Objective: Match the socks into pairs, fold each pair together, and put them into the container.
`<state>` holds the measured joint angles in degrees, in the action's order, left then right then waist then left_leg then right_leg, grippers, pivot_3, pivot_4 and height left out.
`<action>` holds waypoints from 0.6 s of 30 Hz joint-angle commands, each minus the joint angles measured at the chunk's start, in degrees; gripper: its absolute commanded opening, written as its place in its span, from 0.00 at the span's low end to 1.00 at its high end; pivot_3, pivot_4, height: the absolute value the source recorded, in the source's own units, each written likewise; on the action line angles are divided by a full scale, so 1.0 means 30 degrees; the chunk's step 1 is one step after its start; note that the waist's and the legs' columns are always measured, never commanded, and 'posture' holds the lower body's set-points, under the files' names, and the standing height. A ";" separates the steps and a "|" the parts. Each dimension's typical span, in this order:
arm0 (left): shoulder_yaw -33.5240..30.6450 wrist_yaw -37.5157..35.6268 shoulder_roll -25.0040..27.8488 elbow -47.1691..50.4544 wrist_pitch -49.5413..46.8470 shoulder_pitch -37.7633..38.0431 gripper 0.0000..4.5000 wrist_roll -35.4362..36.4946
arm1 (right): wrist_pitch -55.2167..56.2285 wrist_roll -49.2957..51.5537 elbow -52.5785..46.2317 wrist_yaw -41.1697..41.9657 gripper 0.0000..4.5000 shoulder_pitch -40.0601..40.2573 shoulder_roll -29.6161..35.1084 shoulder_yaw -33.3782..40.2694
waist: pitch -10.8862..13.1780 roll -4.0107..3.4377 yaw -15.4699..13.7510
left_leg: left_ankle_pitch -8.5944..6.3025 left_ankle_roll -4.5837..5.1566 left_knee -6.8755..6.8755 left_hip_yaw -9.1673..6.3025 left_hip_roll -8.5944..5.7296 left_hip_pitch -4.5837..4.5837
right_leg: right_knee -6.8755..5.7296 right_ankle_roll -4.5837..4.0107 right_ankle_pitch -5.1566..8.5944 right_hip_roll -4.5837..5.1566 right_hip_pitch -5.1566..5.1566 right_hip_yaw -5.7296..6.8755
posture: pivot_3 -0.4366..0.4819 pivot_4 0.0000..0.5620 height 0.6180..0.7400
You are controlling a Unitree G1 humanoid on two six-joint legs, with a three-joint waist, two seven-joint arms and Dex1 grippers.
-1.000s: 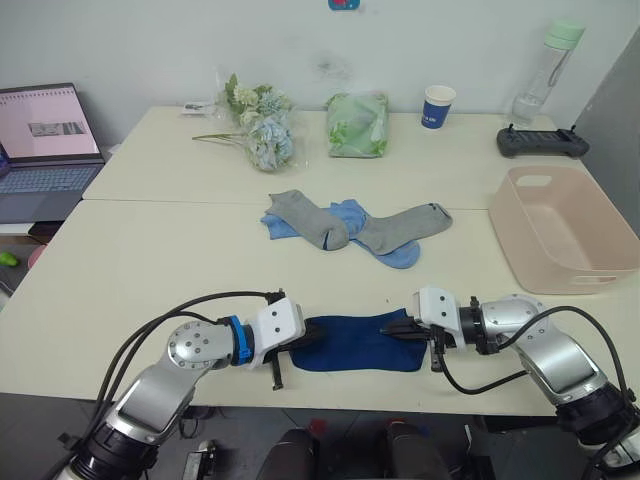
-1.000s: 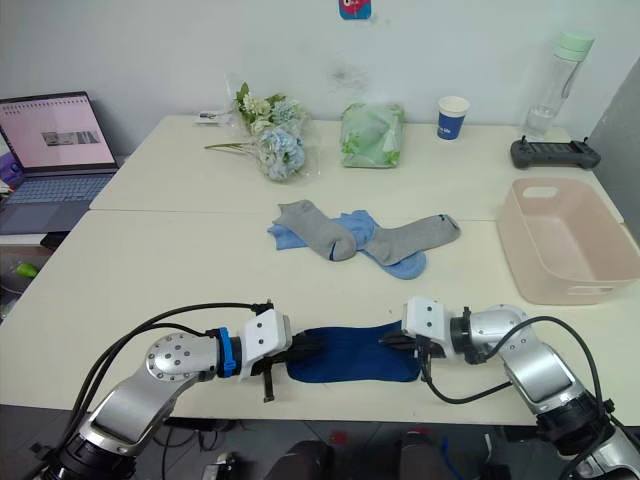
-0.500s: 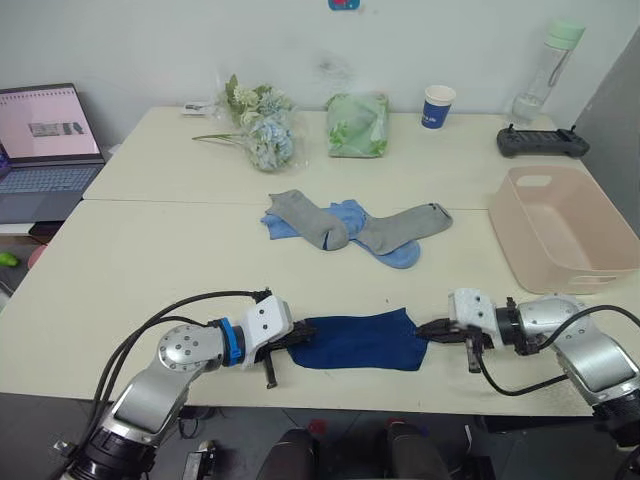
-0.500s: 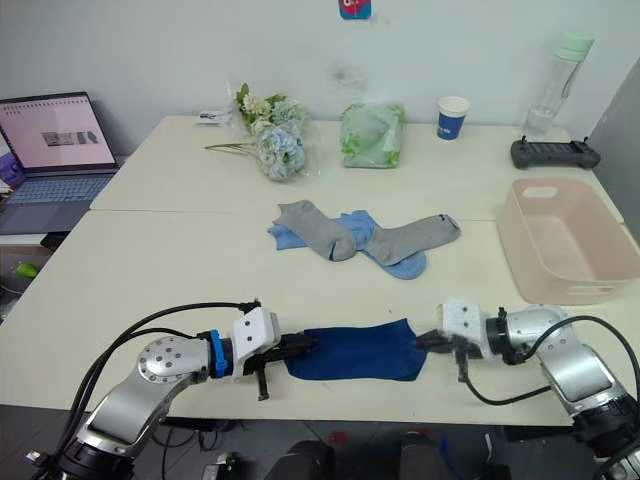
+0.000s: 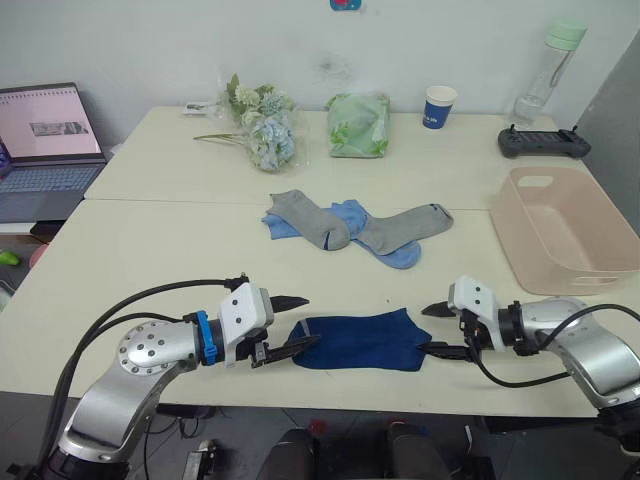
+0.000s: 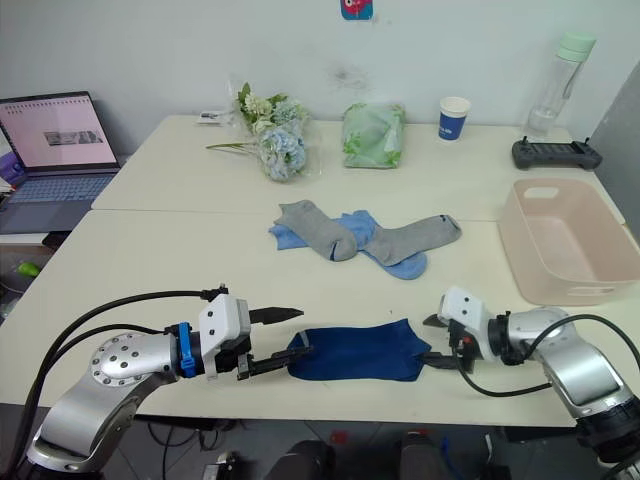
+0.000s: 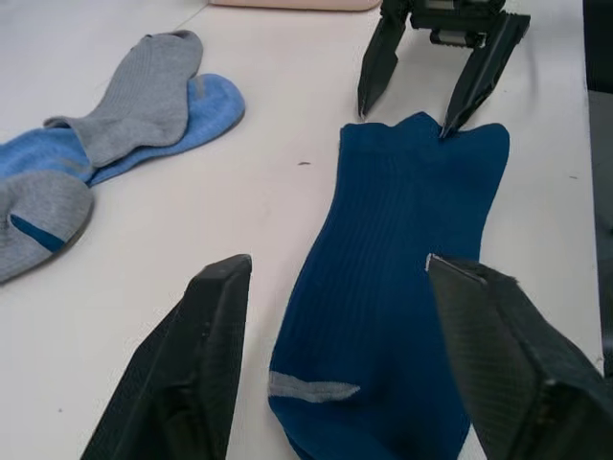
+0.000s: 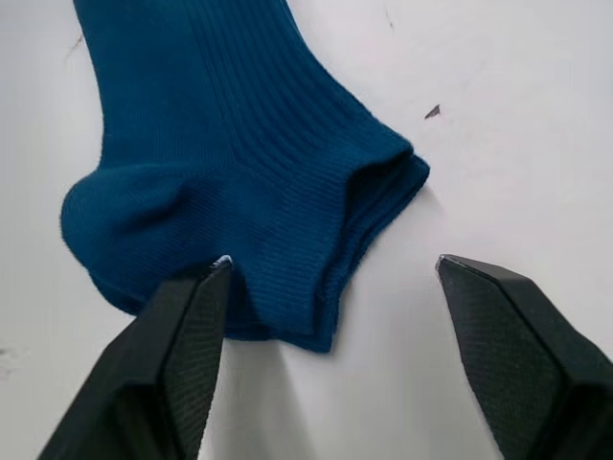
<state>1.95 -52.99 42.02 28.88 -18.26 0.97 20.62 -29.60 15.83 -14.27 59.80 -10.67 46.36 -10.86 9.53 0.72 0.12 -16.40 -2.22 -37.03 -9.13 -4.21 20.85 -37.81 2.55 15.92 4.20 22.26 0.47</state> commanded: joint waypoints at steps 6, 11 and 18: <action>0.0163 0.0136 -0.0321 -0.0086 0.0729 -0.0169 0.64 -0.0430 | 0.0124 -0.0028 -0.0789 0.0513 0.20 0.0494 0.0266 -0.0286 | 0.0000 0.0001 0.0004 | 0.0000 0.0001 -0.0003 0.0002 -0.0004 -0.0003 | 0.0001 0.0000 0.0000 0.0000 -0.0006 0.0009 | 0.48 0.27 1.00; 0.0608 0.0071 -0.0604 -0.0193 0.0863 -0.0391 0.64 -0.0510 | -0.0945 0.1128 -0.0293 0.0950 0.01 0.0146 0.0361 0.0407 | 0.0000 0.0001 -0.0001 | 0.0000 0.0001 -0.0005 0.0004 -0.0005 -0.0005 | -0.0001 0.0000 0.0000 -0.0003 -0.0006 0.0014 | 0.48 0.27 1.00; 0.2566 0.0086 -0.1933 -0.1024 0.0467 -0.2044 0.55 -0.0717 | -0.2999 0.3057 0.0895 0.2966 0.00 -0.1170 0.1523 0.1360 | 0.0000 0.0001 -0.0012 | 0.0000 0.0002 -0.0009 0.0003 -0.0013 -0.0001 | 0.0001 -0.0001 -0.0001 -0.0002 -0.0012 0.0020 | 0.48 0.27 1.00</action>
<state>8.58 -53.07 37.32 26.11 -17.06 -3.72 18.76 -37.92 23.33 -11.78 66.72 -12.78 49.83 -8.37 9.53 0.72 0.09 -16.40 -2.21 -37.06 -9.12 -4.24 20.84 -37.81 2.54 15.92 4.20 22.23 0.54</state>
